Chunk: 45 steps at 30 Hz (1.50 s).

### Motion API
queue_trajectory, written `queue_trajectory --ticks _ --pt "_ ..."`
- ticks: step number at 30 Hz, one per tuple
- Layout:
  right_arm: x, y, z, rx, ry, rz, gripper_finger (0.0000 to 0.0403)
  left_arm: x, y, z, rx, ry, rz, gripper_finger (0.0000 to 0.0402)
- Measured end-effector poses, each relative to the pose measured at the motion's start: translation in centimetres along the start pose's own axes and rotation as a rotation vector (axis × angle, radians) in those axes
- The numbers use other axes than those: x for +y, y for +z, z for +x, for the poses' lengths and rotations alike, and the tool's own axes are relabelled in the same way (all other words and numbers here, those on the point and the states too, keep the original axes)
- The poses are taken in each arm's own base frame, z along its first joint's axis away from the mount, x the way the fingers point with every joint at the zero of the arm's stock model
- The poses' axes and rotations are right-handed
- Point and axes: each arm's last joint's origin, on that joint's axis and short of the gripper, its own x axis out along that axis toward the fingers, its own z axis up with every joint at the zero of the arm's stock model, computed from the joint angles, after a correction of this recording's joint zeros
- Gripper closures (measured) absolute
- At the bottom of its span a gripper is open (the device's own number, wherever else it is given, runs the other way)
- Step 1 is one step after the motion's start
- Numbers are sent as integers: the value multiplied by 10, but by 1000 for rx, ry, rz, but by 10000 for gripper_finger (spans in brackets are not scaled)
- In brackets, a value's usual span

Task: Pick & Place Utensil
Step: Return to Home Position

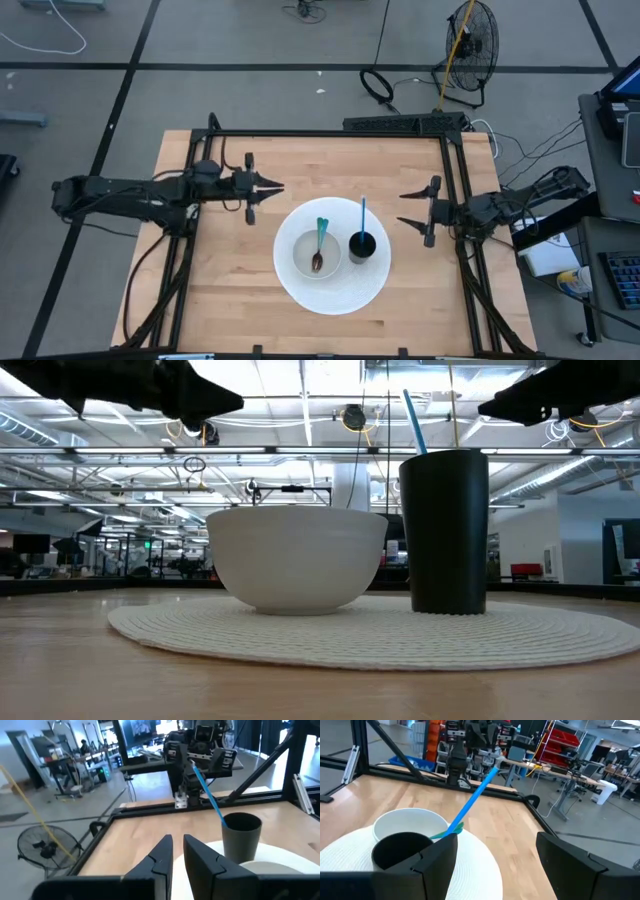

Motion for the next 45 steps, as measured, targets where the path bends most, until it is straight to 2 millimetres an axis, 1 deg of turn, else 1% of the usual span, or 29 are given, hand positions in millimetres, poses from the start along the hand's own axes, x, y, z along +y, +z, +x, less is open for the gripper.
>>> queue_trajectory --ticks 5,8,11,17,19,22,24,29,33,38,41,45 --pt "-3 -1 -5 -3 0 -1 135 -7 6 -16 11 -25 -6 350" --pt "-3 -3 -5 7 1 3 135 -13 5 -26 7 21 0 350" --pt "0 -11 -3 4 1 6 135 -19 -6 -37 -27 65 2 350" --pt "5 -28 2 -81 -5 35 135 -27 -42 -56 -163 103 -42 350" --pt "5 -31 2 -95 29 40 135 -28 -53 -62 -188 107 -55 350" --pt "2 -35 4 -101 75 78 135 -30 -64 -68 -222 112 -65 350" --pt "-2 -38 5 -98 79 104 135 -30 -67 -72 -243 124 -68 350" --pt "-14 -48 10 -81 80 159 135 -29 -67 -77 -266 144 -72 350" --pt "-20 -56 12 -87 96 177 135 -29 -72 -77 -221 149 -58 350" --pt "-27 -72 15 -38 29 197 135 -29 -74 -77 -187 172 -55 350" --pt "-29 -81 15 -22 54 204 135 -29 -76 -76 -168 170 -48 350" --pt "-35 -83 12 -37 24 213 135 -28 -77 -76 -152 204 -31 350"
